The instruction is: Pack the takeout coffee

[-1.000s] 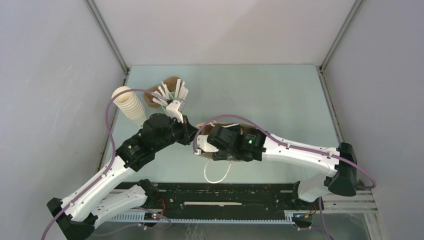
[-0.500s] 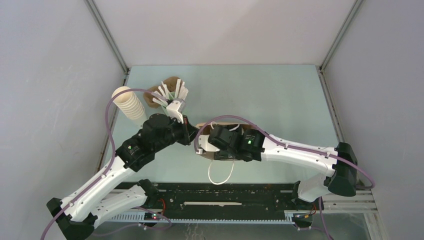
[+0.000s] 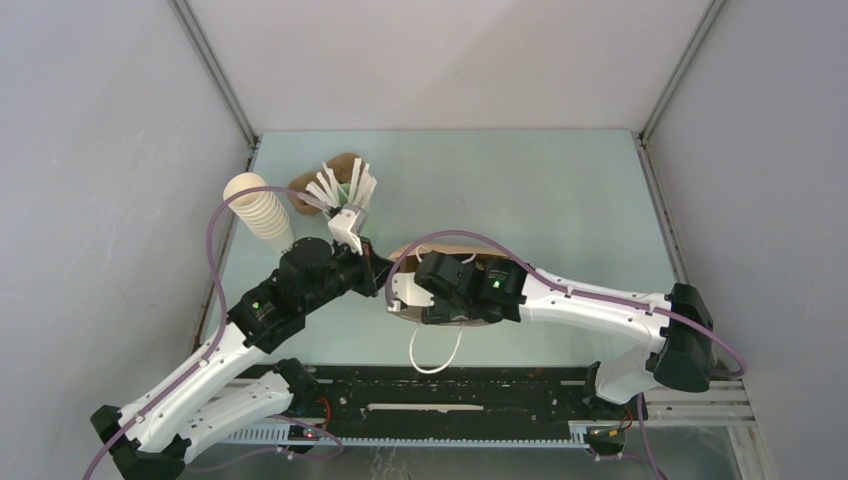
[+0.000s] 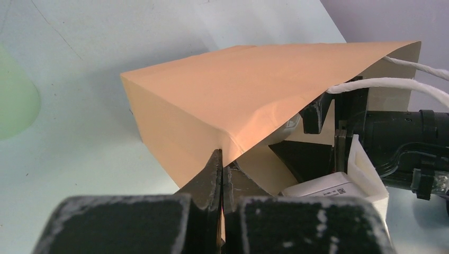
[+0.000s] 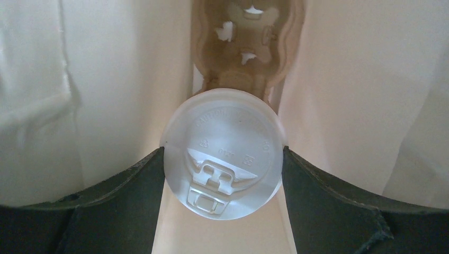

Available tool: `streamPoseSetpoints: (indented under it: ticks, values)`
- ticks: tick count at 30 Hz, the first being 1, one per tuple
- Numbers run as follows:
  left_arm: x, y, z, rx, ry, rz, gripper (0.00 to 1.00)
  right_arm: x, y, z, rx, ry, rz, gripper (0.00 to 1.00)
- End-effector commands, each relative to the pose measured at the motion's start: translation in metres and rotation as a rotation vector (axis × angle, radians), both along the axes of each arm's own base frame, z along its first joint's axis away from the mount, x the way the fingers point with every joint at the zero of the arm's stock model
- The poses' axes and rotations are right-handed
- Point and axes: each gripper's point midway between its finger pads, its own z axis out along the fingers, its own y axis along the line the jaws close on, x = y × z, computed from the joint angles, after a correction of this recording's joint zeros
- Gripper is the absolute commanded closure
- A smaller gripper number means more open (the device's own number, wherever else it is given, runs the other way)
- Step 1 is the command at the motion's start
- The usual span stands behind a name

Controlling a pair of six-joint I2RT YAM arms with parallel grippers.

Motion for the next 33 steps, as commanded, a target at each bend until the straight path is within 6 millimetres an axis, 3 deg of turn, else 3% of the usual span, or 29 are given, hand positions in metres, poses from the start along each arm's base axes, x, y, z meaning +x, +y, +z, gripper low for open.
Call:
streamPoseSetpoints:
  ticks: [1, 6, 11, 19, 26, 33]
  values:
    - [0.000, 0.003, -0.012, 0.027, -0.005, 0.001, 1.00, -0.012, 0.013, 0.014, 0.108, 0.054, 0.059, 0.40]
    - [-0.001, 0.003, -0.017, 0.030, 0.005, 0.003, 1.00, 0.009, -0.005, 0.019, 0.010, -0.086, -0.019, 0.40]
    - [-0.003, 0.003, -0.028, 0.037, 0.024, 0.003, 1.00, 0.017, -0.014, 0.025, -0.045, -0.164, -0.052, 0.41]
    - [-0.002, 0.003, -0.028, 0.043, 0.019, 0.000, 1.00, 0.026, -0.006, 0.019, -0.041, -0.172, -0.029, 0.40]
    - [-0.001, 0.010, -0.025, 0.061, 0.000, 0.025, 1.00, 0.028, 0.000, 0.008, -0.019, -0.101, 0.008, 0.40]
    - [0.001, 0.014, -0.021, 0.071, -0.011, 0.041, 1.00, 0.013, 0.000, 0.003, 0.016, -0.010, 0.037, 0.41]
